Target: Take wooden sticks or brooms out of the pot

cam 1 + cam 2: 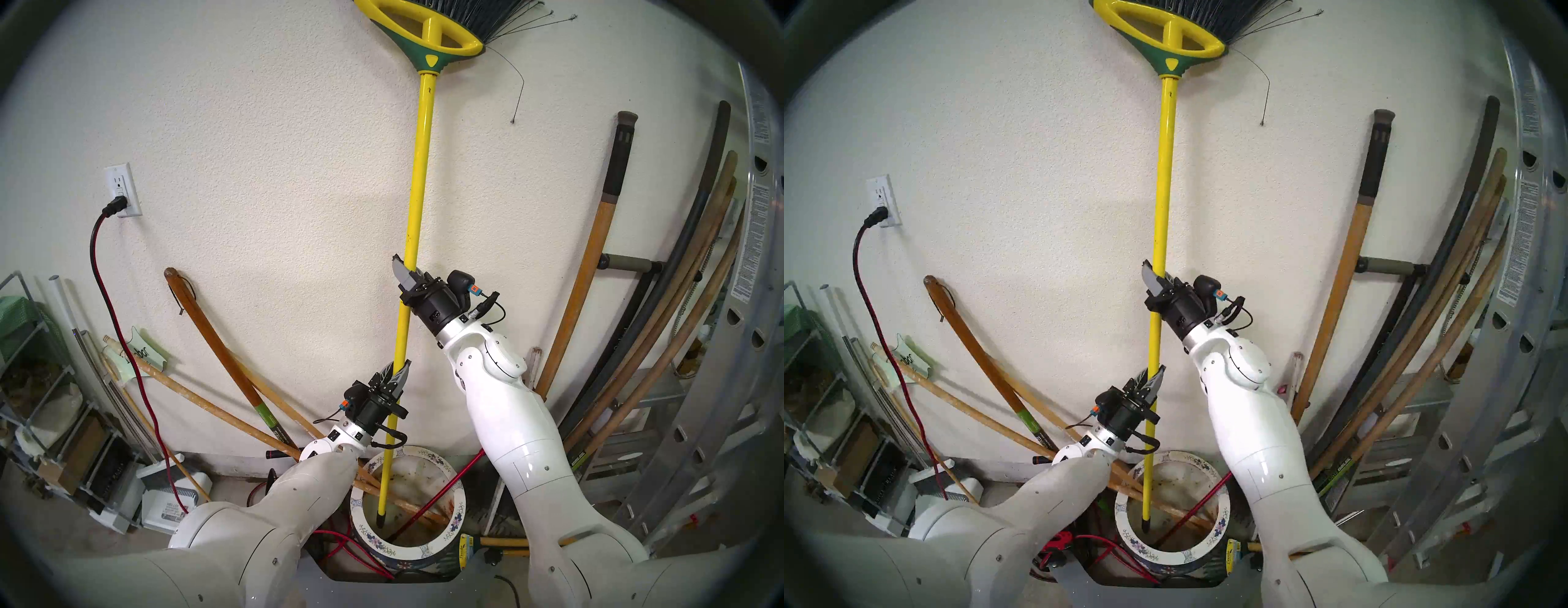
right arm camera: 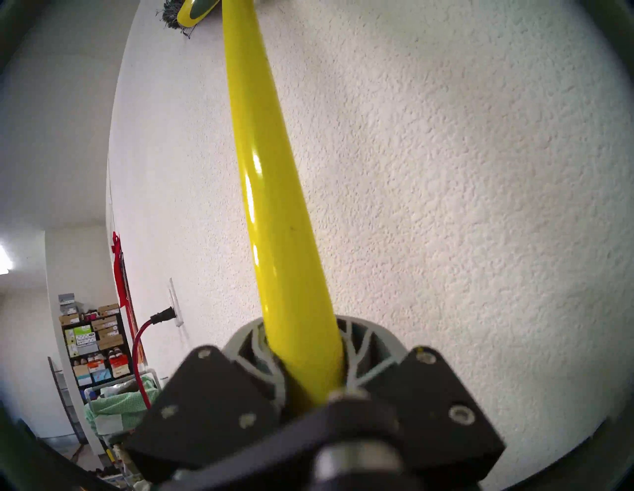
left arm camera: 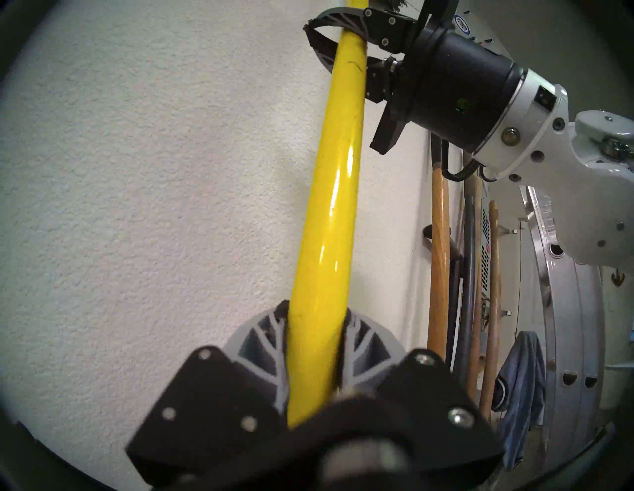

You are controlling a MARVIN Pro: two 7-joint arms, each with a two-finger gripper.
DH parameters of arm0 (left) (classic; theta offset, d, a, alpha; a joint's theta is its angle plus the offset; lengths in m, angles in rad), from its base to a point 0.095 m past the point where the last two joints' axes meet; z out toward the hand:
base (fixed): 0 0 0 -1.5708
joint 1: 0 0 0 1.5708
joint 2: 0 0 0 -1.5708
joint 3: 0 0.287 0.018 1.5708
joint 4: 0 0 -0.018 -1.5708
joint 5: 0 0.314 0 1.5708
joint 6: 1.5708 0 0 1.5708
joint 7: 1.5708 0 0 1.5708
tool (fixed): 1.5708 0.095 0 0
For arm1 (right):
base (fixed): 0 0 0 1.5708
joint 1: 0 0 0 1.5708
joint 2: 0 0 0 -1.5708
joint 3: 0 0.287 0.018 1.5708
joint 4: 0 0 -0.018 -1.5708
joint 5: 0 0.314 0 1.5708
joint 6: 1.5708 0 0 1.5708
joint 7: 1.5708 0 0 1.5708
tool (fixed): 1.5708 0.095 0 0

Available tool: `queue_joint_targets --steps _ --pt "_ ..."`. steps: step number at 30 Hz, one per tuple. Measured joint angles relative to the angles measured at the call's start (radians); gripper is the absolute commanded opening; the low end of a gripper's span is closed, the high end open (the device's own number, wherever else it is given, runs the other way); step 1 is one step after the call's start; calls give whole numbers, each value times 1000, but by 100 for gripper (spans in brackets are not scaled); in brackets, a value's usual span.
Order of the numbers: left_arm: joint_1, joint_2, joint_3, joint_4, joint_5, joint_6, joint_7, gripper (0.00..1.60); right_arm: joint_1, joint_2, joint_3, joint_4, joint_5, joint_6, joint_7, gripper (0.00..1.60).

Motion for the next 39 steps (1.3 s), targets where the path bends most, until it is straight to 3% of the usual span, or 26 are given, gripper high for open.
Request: queue_joint_targets --steps 15,23,39 --pt "56 51 -2 -150 -83 75 -67 0 47 -34 -1 1 -7 45 1 0" --pt "99 87 -5 -257 -138 150 -102 0 80 -55 -16 7 -9 67 11 0" --pt "208 178 -18 -486 -222 275 -108 0 168 -105 -70 58 -22 119 52 0"
